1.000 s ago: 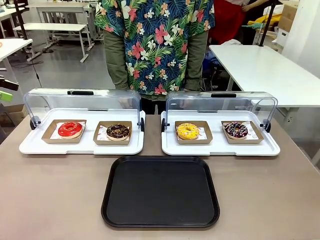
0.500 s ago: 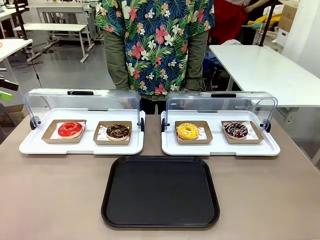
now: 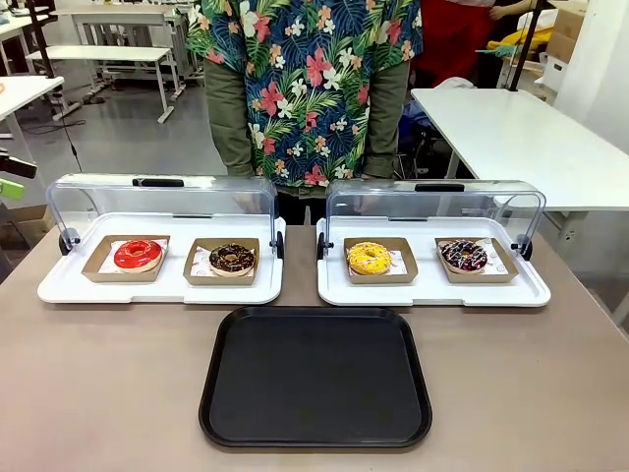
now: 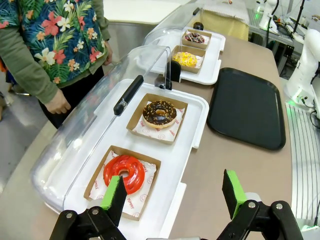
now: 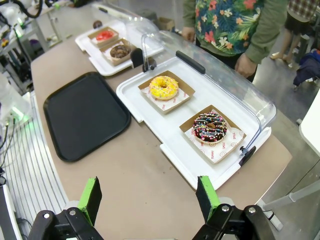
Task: Move the second donut from the left to the tray.
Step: Pick up the Paper togo box containing the Donut indicated by the person and place it on the Handle tray.
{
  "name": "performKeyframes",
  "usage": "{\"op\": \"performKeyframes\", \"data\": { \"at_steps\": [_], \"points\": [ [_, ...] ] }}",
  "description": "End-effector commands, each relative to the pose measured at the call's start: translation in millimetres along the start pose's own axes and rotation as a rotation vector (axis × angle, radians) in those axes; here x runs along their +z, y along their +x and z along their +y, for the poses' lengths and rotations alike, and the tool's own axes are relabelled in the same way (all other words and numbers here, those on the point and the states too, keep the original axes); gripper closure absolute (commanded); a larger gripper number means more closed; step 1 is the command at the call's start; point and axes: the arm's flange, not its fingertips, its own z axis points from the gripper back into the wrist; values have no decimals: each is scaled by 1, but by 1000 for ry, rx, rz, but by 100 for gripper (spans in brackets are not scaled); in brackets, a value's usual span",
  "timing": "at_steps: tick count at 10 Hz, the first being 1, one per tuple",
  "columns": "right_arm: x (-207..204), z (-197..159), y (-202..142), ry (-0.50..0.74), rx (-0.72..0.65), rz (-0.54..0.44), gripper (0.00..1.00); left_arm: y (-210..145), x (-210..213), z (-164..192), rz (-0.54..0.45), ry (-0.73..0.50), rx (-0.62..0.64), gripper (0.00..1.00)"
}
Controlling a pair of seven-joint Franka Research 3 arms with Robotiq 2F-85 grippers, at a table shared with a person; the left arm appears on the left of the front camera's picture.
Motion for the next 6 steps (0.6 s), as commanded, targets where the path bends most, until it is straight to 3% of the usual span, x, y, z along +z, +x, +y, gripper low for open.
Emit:
{"op": "performKeyframes", "data": {
  "at_steps": [1,6],
  "points": [
    [0,-2,3,4,23,-28,0,1,0,-1,-3,-5,-2,0],
    [0,-2,3,4,23,-28,0,1,0,-1,-3,-5,-2,0]
  ]
}}
